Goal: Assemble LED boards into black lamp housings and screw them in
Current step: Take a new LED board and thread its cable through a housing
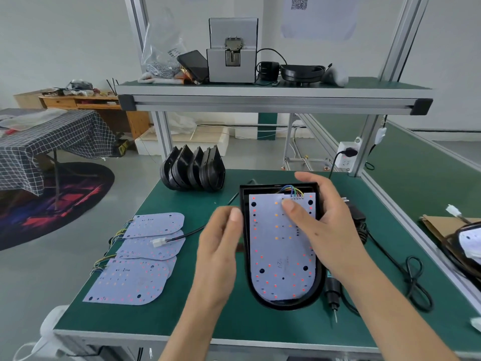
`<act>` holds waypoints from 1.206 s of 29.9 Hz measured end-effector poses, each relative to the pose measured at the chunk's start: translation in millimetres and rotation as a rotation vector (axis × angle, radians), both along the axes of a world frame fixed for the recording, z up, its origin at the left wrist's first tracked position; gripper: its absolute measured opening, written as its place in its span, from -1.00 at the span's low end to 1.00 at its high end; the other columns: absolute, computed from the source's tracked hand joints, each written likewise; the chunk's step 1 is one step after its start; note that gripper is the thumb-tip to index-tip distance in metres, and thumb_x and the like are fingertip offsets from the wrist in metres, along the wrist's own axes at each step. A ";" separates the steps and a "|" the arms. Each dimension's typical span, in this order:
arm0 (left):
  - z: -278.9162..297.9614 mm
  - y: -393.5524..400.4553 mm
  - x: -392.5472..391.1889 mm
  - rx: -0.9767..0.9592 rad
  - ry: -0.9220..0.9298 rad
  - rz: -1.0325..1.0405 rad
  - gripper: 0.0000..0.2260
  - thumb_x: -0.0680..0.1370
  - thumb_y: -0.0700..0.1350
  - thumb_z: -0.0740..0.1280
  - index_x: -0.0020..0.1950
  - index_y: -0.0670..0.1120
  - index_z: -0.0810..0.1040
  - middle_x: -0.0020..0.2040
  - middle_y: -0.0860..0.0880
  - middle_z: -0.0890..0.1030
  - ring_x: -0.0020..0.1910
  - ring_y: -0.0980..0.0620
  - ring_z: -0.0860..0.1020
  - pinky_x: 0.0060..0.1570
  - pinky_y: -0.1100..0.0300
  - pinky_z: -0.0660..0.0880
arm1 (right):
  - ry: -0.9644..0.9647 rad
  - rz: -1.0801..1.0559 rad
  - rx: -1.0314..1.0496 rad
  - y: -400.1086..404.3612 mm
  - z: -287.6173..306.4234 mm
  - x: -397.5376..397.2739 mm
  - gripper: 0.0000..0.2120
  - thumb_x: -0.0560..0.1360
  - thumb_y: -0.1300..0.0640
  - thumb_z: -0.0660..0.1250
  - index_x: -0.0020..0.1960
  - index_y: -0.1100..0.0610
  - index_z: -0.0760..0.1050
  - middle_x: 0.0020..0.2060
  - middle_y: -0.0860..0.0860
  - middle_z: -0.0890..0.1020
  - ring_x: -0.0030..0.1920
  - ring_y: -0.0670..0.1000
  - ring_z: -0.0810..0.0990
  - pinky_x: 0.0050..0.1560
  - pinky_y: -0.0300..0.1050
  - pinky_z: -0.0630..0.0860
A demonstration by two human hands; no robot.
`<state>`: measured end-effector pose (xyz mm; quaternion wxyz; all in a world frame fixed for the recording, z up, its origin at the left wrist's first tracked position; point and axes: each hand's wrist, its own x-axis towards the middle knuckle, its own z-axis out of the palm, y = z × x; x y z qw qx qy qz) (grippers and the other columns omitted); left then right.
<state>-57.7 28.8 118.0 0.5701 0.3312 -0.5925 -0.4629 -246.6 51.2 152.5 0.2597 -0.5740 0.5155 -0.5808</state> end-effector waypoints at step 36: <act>7.7 -12.6 -46.5 -0.099 -0.166 -0.252 -0.75 0.55 -0.14 0.29 0.14 -0.24 0.61 0.04 -0.20 0.64 -0.02 0.00 0.55 -0.02 -0.16 0.56 | -0.168 -0.022 -0.059 47.3 17.3 -18.6 -0.64 0.36 -0.05 0.54 0.15 -0.17 0.59 -0.09 -0.07 0.74 -0.14 -0.07 0.73 -0.19 -0.28 0.62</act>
